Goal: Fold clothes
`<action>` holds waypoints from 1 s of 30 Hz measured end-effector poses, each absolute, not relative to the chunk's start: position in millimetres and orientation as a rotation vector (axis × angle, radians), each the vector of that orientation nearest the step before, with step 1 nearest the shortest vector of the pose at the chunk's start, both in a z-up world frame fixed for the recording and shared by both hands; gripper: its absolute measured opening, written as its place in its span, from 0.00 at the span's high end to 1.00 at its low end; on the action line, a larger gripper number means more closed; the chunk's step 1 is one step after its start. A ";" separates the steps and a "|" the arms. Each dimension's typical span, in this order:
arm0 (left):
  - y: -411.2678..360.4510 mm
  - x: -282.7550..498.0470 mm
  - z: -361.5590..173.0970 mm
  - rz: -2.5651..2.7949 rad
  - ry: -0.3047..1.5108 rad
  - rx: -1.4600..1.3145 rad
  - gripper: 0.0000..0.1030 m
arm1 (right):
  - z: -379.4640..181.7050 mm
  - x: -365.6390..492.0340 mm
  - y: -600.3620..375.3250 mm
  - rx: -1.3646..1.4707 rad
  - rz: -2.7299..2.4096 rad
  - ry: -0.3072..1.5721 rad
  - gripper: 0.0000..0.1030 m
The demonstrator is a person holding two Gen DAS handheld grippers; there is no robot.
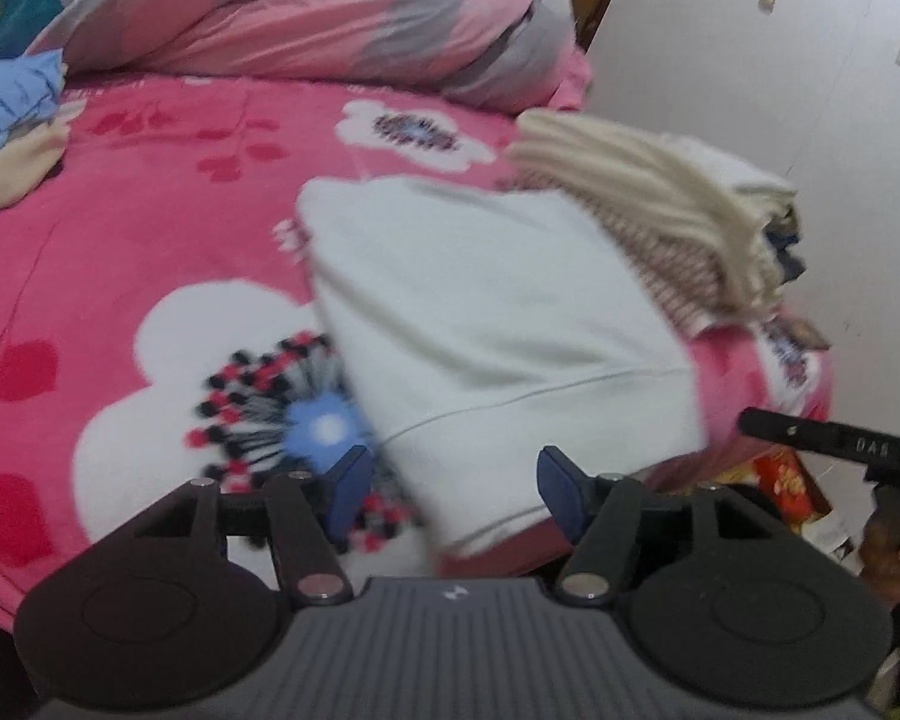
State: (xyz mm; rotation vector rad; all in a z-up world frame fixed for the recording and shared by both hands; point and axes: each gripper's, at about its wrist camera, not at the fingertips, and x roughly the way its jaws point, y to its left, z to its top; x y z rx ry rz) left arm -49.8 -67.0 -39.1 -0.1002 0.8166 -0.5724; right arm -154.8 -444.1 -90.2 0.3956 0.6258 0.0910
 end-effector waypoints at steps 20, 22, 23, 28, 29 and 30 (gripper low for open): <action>-93.1 -82.9 -7.8 -0.340 0.753 -0.083 0.00 | -56.6 -169.7 -399.6 0.259 -0.034 0.522 0.01; -93.6 -81.2 -10.1 -0.321 0.770 -0.097 0.00 | -57.6 -168.2 -395.7 0.244 -0.027 0.531 0.01; -93.3 -79.2 -11.9 -0.300 0.781 -0.097 0.00 | -57.8 -167.1 -394.4 0.241 -0.019 0.536 0.01; -94.3 -71.4 -22.2 -0.193 0.822 -0.020 0.00 | -56.7 -158.9 -385.7 0.205 -0.051 0.551 0.01; -93.9 -70.5 -24.3 -0.183 0.829 -0.012 0.00 | -57.3 -156.9 -383.7 0.197 -0.059 0.557 0.01; -93.3 -69.5 -26.0 -0.179 0.835 -0.010 0.00 | -58.3 -154.9 -383.0 0.201 -0.059 0.566 0.01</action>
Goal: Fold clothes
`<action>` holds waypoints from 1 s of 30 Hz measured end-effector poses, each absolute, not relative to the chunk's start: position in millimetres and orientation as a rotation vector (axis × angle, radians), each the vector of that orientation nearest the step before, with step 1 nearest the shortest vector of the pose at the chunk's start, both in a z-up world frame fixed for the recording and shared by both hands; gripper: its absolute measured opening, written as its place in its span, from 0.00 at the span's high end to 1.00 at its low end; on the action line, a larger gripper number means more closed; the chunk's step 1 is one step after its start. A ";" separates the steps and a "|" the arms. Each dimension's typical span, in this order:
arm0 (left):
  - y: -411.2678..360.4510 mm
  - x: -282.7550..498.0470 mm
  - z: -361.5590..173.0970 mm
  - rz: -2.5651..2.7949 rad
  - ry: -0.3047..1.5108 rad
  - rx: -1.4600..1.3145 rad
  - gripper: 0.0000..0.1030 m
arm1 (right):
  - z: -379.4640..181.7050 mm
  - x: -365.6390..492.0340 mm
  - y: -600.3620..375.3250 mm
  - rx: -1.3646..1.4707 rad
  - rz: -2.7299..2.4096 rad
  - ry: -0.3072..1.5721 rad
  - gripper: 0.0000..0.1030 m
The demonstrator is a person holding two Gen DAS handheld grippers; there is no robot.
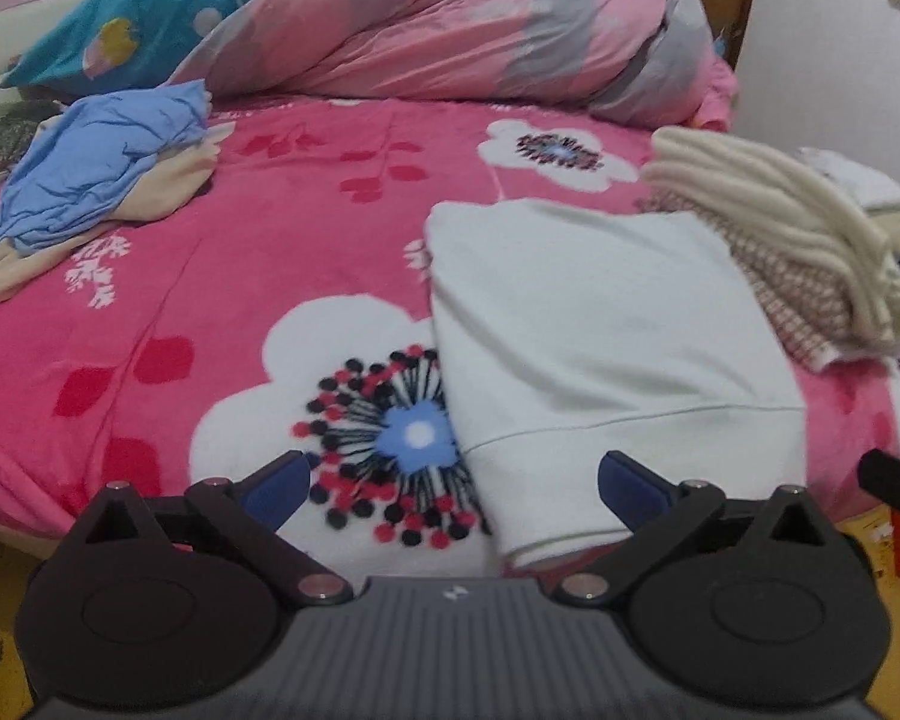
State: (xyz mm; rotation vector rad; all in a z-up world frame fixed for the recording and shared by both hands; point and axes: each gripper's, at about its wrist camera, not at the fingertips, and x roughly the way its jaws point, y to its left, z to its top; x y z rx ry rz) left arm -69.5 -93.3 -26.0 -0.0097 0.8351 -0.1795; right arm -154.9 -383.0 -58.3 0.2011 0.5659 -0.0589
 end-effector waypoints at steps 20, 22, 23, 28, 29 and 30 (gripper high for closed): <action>-93.2 -41.7 -49.1 -0.111 0.898 0.027 0.00 | -79.5 -120.6 -380.1 0.267 -0.031 0.674 0.01; -92.1 -39.8 -49.6 -0.117 0.895 0.023 0.00 | -81.5 -117.5 -380.7 0.276 -0.023 0.677 0.01; -91.2 -39.0 -49.7 -0.124 0.892 0.018 0.00 | -82.3 -116.2 -381.7 0.280 -0.019 0.675 0.01; -71.7 -32.4 -48.3 -0.253 0.824 -0.134 0.00 | -79.2 -114.2 -396.7 0.313 -0.018 0.581 0.01; -67.9 -29.2 -48.3 -0.278 0.807 -0.165 0.00 | -77.8 -115.5 -401.9 0.324 -0.019 0.544 0.01; -65.2 -24.8 -49.0 -0.303 0.796 -0.186 0.00 | -77.2 -117.1 -408.7 0.341 -0.020 0.497 0.01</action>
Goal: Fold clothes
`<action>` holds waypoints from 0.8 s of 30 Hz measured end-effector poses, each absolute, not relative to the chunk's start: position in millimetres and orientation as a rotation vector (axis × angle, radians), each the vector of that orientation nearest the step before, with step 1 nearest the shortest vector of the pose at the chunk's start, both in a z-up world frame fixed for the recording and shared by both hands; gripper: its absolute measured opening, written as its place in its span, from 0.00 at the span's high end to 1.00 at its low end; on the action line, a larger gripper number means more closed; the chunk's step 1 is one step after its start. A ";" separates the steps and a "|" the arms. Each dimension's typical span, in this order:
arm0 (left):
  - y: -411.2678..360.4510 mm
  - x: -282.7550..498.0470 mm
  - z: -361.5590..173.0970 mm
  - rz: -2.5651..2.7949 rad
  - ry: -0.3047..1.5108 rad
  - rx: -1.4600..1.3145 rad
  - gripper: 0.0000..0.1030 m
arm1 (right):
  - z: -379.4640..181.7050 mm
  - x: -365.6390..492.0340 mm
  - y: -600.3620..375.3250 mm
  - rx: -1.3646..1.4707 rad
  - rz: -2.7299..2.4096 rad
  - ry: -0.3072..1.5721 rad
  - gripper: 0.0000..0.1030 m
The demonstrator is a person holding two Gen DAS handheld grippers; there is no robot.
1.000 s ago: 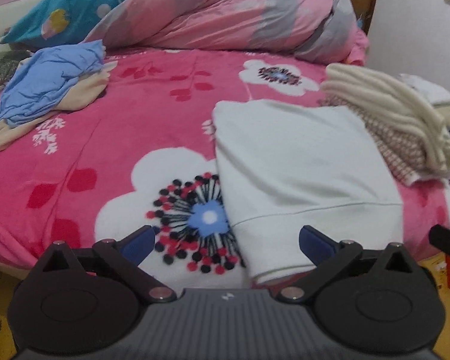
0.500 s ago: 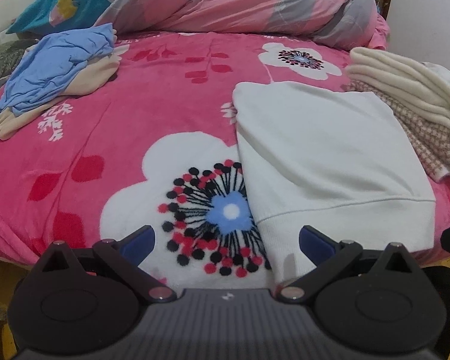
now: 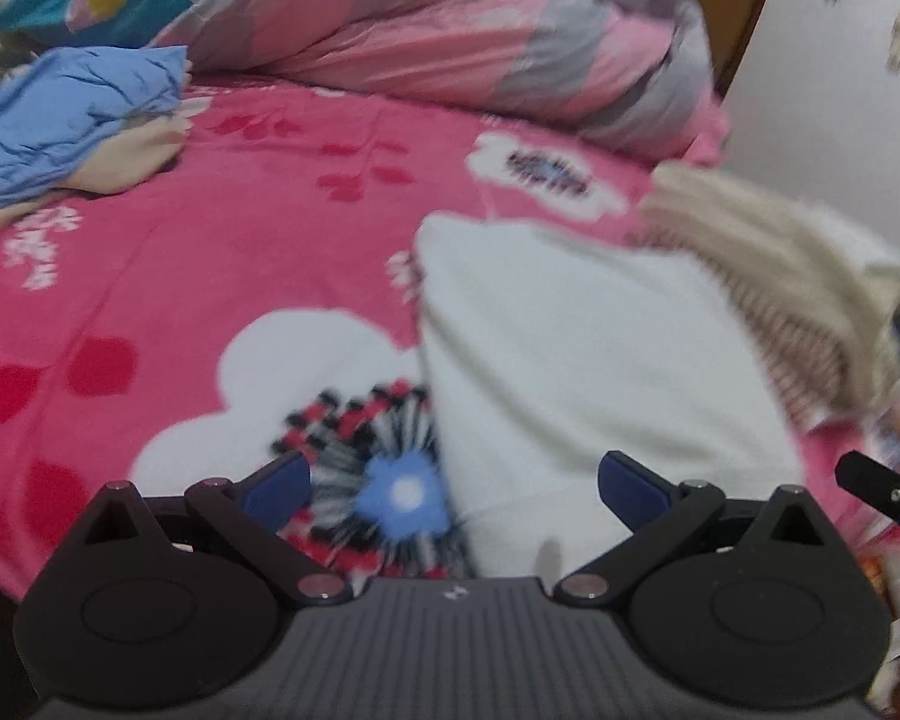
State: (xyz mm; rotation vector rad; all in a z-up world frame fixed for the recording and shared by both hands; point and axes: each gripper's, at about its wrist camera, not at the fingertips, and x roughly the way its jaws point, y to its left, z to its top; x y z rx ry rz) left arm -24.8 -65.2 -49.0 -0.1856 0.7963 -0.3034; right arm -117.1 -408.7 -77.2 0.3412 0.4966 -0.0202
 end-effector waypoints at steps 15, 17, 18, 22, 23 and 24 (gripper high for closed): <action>-62.3 67.0 -102.7 -0.622 0.901 -0.423 0.04 | -121.2 -27.0 -494.0 0.675 0.159 0.511 0.01; -60.8 74.8 -106.4 -0.655 0.898 -0.438 0.04 | -132.9 -11.4 -500.3 0.756 0.215 0.569 0.01; -59.8 79.6 -107.7 -0.670 0.900 -0.453 0.04 | -138.4 -3.4 -502.4 0.788 0.237 0.598 0.01; -60.7 108.1 -112.8 -0.715 0.924 -0.497 0.05 | -136.9 22.8 -496.4 0.745 0.286 0.628 0.01; -62.4 116.1 -114.2 -0.728 0.927 -0.504 0.05 | -138.0 31.1 -496.4 0.761 0.298 0.631 0.01; -64.3 123.4 -115.5 -0.738 0.927 -0.511 0.05 | -139.2 39.3 -496.5 0.778 0.310 0.635 0.01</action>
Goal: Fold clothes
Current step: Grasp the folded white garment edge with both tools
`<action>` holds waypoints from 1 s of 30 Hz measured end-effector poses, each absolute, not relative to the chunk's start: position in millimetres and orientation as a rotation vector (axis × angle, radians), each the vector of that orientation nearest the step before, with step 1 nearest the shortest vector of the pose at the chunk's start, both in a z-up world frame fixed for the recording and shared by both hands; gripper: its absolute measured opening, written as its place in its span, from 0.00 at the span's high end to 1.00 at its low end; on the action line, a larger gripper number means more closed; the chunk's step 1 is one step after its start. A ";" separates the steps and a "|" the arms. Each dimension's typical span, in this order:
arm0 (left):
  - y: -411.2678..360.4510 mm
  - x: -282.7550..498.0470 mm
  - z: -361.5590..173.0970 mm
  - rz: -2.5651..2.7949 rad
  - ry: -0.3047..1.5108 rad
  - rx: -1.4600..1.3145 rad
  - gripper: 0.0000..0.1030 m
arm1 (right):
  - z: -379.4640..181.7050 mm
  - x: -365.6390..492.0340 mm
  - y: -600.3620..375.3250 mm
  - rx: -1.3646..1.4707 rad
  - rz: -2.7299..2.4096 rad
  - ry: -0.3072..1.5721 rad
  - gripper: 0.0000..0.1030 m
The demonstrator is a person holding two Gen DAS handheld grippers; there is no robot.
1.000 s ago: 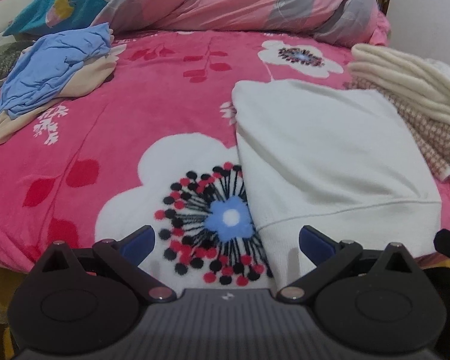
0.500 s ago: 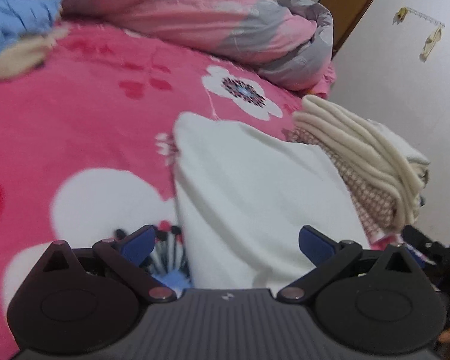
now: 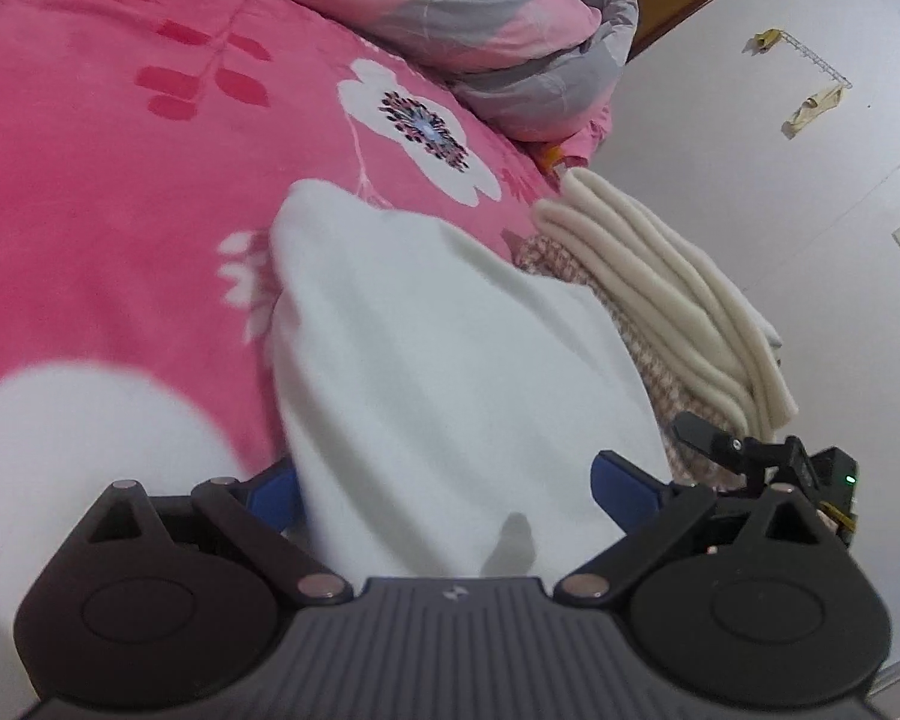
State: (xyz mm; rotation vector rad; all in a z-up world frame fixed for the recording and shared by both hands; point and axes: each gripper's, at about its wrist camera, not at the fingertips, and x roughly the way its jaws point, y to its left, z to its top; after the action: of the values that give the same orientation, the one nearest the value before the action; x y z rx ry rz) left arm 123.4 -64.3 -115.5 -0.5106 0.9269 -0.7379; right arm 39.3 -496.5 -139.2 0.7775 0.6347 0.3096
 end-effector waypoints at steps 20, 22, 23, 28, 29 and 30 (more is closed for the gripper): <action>-74.2 180.2 -138.2 -0.789 0.951 -0.633 0.59 | -141.2 101.4 -494.0 0.772 0.502 0.682 0.01; -76.9 180.2 -139.1 -0.773 0.950 -0.631 0.74 | -139.9 101.8 -490.1 0.752 0.481 0.686 0.09; -78.2 179.7 -139.3 -0.769 0.948 -0.630 0.78 | -139.1 100.5 -489.0 0.741 0.464 0.686 0.17; -85.1 167.5 -124.5 -0.748 0.887 -0.582 0.86 | -138.2 87.0 -492.7 0.735 0.364 0.669 0.72; -86.1 163.9 -119.8 -0.746 0.870 -0.571 0.87 | -135.3 82.9 -492.5 0.724 0.347 0.659 0.76; -86.9 159.1 -114.0 -0.747 0.850 -0.557 0.87 | -131.9 79.0 -490.0 0.704 0.342 0.644 0.78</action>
State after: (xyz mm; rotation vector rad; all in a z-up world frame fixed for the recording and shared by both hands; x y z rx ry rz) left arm 159.1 -86.9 -114.0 -0.5568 0.8504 -0.7474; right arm 79.0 -490.0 -131.9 0.7041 0.6437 0.3420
